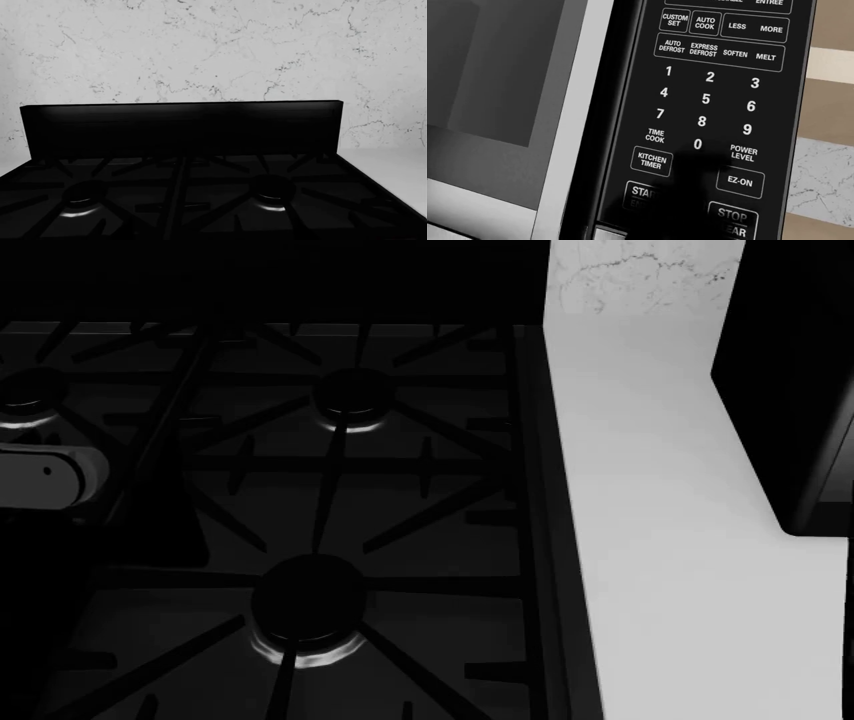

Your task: Press the start button on the microwave

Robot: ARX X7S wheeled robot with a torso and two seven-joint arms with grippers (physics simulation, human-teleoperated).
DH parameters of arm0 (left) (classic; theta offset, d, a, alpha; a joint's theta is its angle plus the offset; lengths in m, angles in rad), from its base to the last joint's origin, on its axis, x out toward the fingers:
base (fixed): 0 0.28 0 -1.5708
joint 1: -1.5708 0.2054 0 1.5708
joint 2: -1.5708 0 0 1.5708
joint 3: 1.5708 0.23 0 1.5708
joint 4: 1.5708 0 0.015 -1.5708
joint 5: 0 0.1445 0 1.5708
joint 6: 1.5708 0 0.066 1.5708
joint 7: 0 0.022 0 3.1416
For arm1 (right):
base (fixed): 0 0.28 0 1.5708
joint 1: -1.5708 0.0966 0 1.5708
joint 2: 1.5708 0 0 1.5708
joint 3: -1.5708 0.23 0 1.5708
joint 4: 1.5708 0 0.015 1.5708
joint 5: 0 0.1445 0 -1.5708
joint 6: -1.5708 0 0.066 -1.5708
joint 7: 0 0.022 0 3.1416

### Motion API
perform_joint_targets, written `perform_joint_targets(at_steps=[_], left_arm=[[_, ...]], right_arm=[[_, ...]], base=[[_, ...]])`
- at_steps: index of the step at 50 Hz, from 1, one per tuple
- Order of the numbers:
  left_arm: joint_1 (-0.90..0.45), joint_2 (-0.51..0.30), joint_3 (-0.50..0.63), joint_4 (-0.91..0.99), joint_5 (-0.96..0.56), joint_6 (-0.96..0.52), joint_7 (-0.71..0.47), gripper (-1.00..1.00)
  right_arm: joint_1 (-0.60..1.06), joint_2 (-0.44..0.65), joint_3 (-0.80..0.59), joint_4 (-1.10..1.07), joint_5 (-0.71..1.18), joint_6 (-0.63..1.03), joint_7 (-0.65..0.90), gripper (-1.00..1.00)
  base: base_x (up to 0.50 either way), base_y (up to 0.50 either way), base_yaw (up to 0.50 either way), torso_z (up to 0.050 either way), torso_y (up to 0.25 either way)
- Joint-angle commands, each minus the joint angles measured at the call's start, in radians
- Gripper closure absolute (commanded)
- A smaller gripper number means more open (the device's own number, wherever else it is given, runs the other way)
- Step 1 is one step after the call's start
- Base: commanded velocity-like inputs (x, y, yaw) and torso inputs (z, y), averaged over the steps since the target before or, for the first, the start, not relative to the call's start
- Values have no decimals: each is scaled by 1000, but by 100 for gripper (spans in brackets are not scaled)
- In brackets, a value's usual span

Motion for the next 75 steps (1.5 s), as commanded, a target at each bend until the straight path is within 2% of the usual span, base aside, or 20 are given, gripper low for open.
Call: perform_joint_targets(at_steps=[1,19,39,75], left_arm=[[9,-3,1,-20,-4,24,-1,-100],[16,-9,5,-50,-9,50,-4,-100],[21,-20,4,-36,-25,44,-15,-100],[40,-35,14,-51,-35,74,-30,-100]], right_arm=[[-53,13,-50,-57,-13,-3,4,100],[-53,27,-152,-10,-101,-119,-83,100],[28,-4,-168,116,-147,-198,-136,100],[-3,-67,-181,371,-197,-375,-217,100]], base=[[0,0,0,0,0],[0,0,0,0,0],[0,0,0,0,0],[2,0,1,0,0]])
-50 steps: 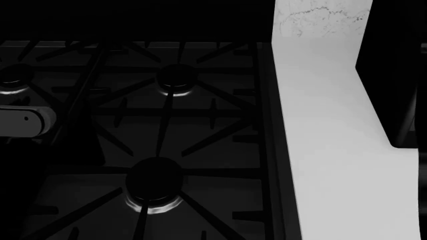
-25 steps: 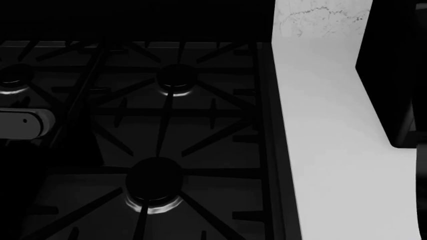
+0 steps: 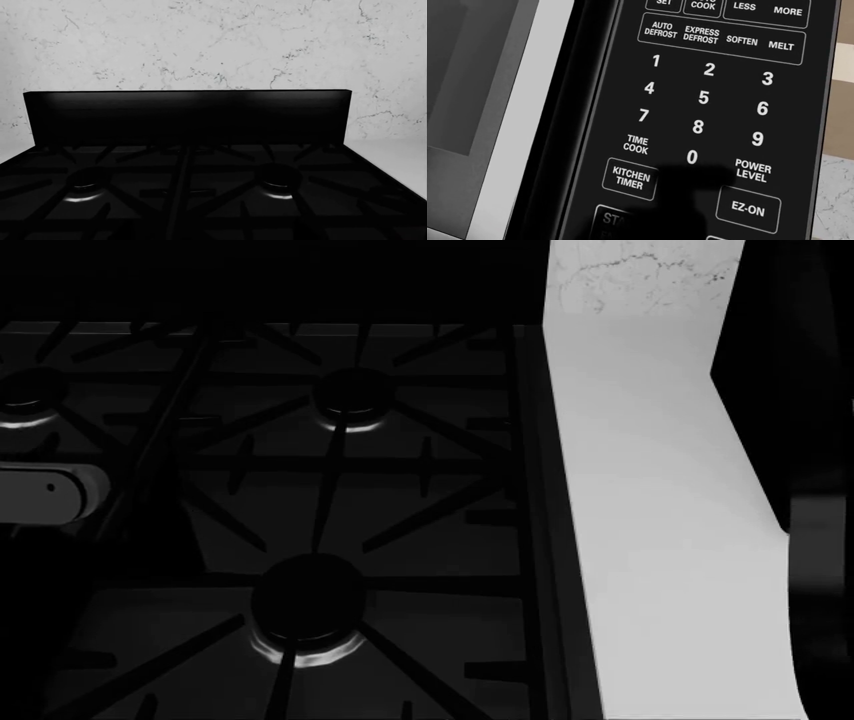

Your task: Press the start button on the microwave

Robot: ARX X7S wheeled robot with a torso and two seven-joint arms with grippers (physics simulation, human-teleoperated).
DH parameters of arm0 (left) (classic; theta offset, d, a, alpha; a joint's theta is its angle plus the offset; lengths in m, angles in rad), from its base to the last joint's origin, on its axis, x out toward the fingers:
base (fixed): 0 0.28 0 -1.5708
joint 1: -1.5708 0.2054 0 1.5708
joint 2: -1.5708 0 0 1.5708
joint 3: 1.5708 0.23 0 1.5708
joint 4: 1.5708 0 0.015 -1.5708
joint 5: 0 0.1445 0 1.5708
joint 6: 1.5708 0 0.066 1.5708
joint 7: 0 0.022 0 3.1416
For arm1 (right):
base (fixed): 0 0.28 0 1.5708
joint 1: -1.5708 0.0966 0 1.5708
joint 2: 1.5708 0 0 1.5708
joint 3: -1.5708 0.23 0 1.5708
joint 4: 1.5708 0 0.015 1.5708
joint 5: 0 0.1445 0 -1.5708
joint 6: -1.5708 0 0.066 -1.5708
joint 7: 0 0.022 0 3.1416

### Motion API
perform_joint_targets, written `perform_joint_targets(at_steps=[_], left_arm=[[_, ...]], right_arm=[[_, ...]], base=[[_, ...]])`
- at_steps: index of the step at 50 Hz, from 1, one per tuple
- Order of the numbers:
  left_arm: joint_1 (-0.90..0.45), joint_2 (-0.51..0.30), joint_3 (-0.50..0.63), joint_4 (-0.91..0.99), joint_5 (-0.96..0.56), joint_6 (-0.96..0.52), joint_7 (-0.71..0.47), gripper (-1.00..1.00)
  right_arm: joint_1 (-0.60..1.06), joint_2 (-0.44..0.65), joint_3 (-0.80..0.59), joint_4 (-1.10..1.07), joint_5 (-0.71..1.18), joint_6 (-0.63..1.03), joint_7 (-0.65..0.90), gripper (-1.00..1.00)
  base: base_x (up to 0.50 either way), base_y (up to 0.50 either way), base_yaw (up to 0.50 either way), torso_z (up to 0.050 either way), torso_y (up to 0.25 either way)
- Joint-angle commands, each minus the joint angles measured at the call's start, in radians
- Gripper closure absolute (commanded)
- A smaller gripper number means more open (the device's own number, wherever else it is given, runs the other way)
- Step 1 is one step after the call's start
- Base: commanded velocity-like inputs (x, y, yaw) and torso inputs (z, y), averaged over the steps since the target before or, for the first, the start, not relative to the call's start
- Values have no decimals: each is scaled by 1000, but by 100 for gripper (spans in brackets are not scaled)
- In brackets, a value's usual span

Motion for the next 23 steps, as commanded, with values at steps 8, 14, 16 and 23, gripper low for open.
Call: perform_joint_targets(at_steps=[8,14,16,23], left_arm=[[7,-9,-2,1,-10,7,-9,-100],[7,-11,-2,3,-14,7,-13,-100],[8,-12,-1,3,-14,8,-14,-100],[2,-13,5,6,-18,6,-18,-100]], right_arm=[[-33,-45,8,95,-24,-59,-22,100],[-42,-41,7,82,-17,-47,-14,100],[-45,-38,9,75,-13,-41,-8,100],[-49,-32,10,61,-4,-25,-2,100]], base=[[17,5,11,4,0],[18,5,13,3,0],[17,5,12,6,0],[12,5,10,3,0]])
